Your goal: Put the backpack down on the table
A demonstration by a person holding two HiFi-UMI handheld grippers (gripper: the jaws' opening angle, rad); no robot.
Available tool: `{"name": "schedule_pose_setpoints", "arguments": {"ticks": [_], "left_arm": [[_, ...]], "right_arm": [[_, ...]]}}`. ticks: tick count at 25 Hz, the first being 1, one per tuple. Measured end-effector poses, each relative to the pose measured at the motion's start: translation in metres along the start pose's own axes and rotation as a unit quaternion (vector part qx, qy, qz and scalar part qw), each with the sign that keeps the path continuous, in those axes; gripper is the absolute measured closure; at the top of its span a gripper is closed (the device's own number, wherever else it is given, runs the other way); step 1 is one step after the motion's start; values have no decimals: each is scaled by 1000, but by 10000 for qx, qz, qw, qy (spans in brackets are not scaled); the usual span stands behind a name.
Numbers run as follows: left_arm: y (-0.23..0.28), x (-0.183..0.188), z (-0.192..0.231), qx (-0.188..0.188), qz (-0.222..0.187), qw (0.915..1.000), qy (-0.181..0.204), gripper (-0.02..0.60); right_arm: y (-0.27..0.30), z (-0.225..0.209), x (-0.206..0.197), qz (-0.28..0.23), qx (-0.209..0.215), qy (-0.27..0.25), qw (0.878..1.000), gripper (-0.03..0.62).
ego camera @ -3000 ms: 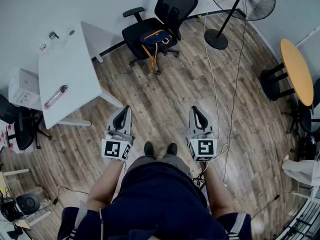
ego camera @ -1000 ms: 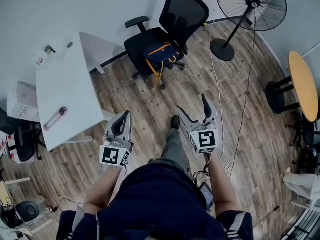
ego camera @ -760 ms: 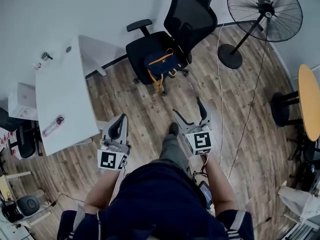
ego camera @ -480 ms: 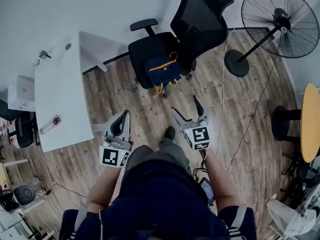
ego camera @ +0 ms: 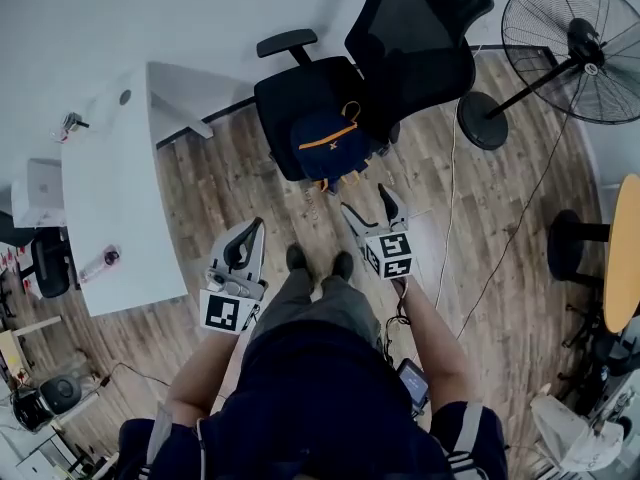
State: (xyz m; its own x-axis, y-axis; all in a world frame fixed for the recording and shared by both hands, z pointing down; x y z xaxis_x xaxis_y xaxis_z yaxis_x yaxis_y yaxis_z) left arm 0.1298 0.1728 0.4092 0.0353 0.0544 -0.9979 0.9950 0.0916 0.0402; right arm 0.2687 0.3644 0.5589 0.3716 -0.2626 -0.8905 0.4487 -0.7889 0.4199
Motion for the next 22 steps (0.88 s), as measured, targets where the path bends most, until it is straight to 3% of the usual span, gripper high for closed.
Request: {"name": "schedule_pose_setpoints", "arguments": {"ticks": [9,22], "left_arm": [[31,-23,18,-259,260,9993,1,578],[52,-54,24,-325,521,9981,107,578]], "right_arm": [[63,-42,-60,525,-133,880,9946,228],[110,-74,-130,1100,7,1251,9860,279]]}}
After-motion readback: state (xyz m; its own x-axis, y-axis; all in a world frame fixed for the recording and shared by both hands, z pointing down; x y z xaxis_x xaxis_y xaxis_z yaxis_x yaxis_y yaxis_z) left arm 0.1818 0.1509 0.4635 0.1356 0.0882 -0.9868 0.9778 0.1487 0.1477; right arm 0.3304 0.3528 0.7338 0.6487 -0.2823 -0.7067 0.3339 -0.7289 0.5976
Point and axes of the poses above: the fingertips, and each gripper's own axes: y forward along the fingers, z to its left, x out of its top, the point moved 4 cm from there along -y, backward along the fingers, and after that the axes turned 6 degrees about x, right-handed, at the moved point
